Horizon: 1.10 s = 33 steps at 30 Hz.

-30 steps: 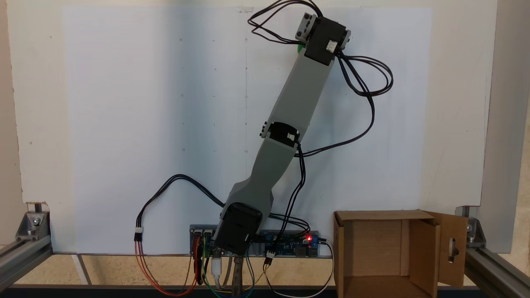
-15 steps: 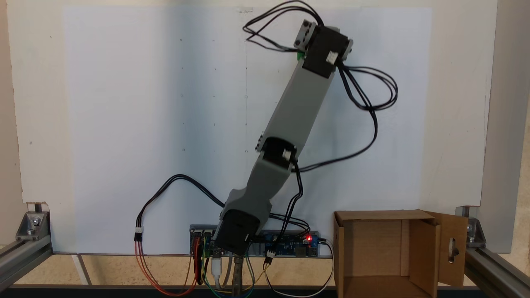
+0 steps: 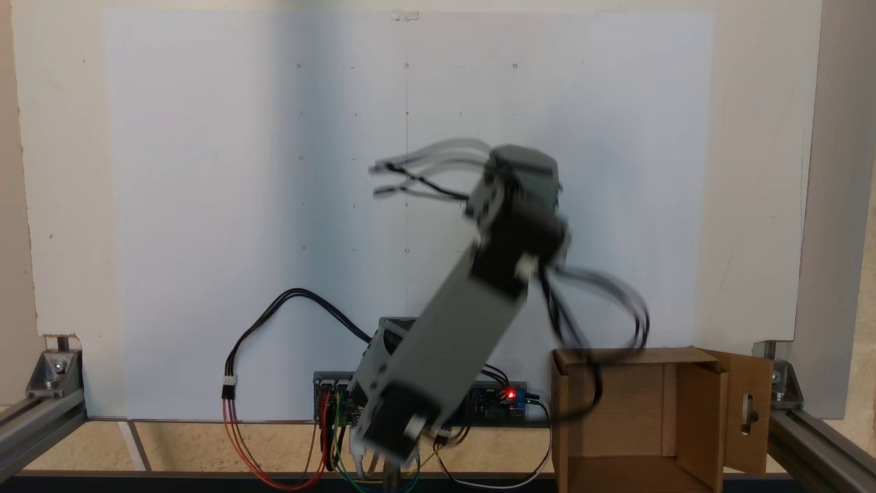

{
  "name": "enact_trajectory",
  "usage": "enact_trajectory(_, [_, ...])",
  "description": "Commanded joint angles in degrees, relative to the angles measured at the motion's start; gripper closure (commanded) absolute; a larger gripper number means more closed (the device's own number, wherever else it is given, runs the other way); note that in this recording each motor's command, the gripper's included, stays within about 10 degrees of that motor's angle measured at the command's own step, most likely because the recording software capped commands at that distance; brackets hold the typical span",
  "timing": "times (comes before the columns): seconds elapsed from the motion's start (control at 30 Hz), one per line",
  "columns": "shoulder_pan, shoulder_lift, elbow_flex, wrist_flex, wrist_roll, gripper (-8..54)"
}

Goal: Grasp a green dice and put it in the bin.

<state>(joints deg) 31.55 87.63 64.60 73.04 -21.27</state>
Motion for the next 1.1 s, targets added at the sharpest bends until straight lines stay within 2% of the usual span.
enact_trajectory(0.0, [5.54, 8.44, -2.37, 0.0, -0.35, 33.9])
enact_trajectory(0.27, [36.83, 8.44, -7.91, -4.57, -0.18, 33.9])
enact_trajectory(0.43, [51.77, 4.83, -8.0, -7.91, -0.7, 33.8])
enact_trajectory(0.83, [68.47, -11.43, -7.91, -13.36, -7.38, 33.8])
enact_trajectory(1.07, [72.51, -17.05, -7.73, -13.36, -10.99, 33.9])
